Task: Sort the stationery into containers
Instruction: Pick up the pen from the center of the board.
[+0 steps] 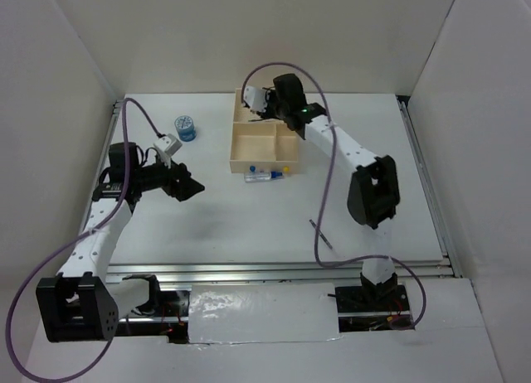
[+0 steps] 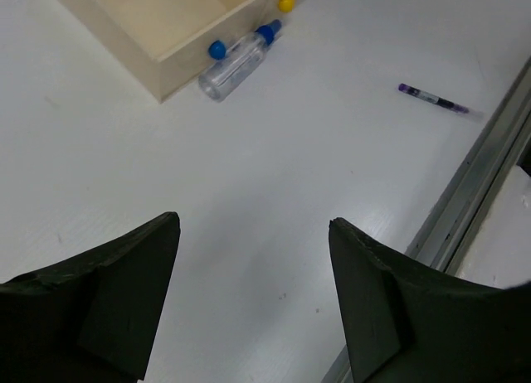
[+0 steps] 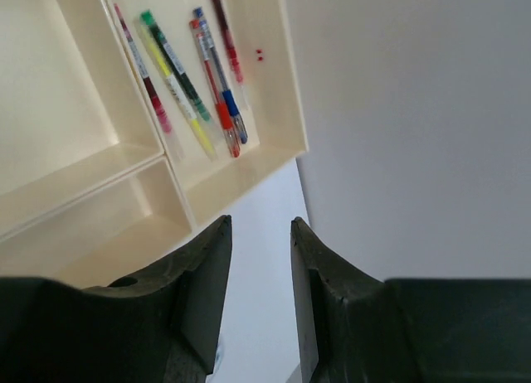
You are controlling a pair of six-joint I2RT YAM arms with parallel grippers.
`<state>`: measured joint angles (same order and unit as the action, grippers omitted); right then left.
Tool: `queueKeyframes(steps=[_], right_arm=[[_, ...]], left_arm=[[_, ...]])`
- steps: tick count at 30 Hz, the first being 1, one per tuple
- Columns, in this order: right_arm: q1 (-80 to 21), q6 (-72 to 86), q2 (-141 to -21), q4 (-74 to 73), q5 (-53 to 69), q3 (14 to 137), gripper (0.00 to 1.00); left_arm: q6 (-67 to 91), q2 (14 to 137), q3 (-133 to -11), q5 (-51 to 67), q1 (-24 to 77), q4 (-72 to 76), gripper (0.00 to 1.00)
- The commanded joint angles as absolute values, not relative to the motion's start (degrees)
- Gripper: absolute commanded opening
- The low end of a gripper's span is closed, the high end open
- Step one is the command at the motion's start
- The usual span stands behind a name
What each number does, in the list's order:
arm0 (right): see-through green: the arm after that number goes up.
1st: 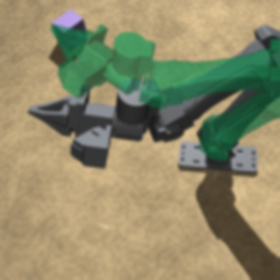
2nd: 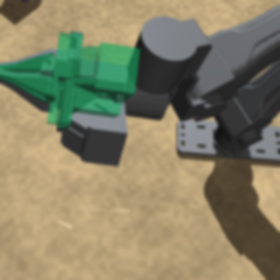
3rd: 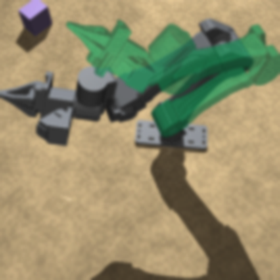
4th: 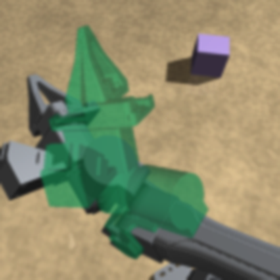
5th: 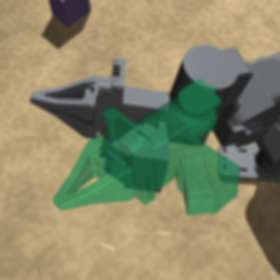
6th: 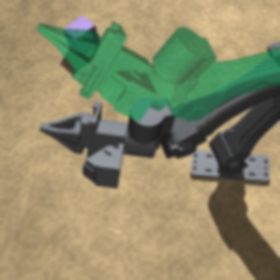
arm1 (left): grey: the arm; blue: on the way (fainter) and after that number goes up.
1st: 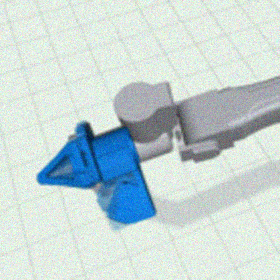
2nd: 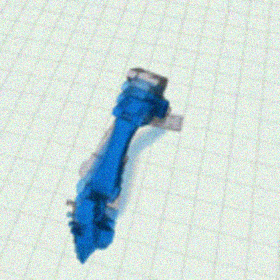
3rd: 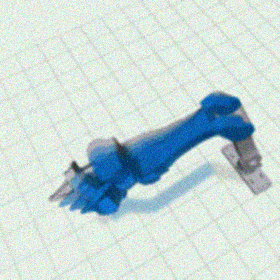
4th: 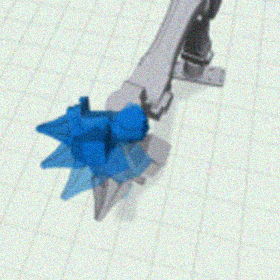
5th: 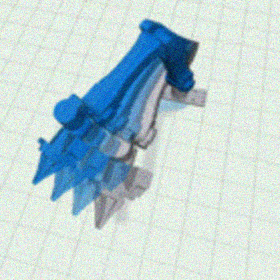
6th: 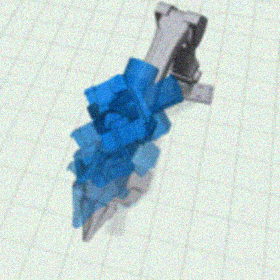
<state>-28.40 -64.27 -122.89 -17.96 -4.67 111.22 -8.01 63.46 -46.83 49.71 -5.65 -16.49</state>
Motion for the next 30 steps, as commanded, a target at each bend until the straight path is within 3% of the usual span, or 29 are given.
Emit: queueKeyframes(steps=[1, 4, 9, 12, 18, 23, 30], right_arm=[[-27.43, -47.76, -104.36, -23.18, -2.73, 107.33, 0.41], [-24.71, -36.50, -90.74, -29.26, -0.53, 97.68, 0.41], [-17.77, -27.26, -68.49, -33.74, 2.37, 75.09, 0.41], [-10.13, -24.00, -56.81, -35.77, 6.58, 66.11, 0.41], [1.65, -16.27, -47.65, -42.36, 13.79, 59.95, 0.42], [9.03, -10.47, -45.79, -42.89, 17.49, 56.95, 0.42], [13.27, -6.68, -47.46, -42.27, 21.00, 58.53, 0.42]], left_arm=[[-11.41, 63.72, -52.89, 51.26, 2.68, -16.78, 0.84], [-17.03, 67.31, -57.89, 48.26, 11.38, -19.06, 0.81], [-28.98, 84.35, -73.95, 49.66, 22.48, -30.21, 0.73], [-39.25, 95.50, -82.95, 44.93, 34.14, -39.17, 0.73], [-51.83, 108.43, -93.24, 39.19, 47.44, -42.63, 0.70], [-58.96, 119.24, -103.61, 41.40, 52.02, -46.05, 0.61], [-62.66, 125.15, -105.64, 41.13, 55.28, -42.63, 0.51]])
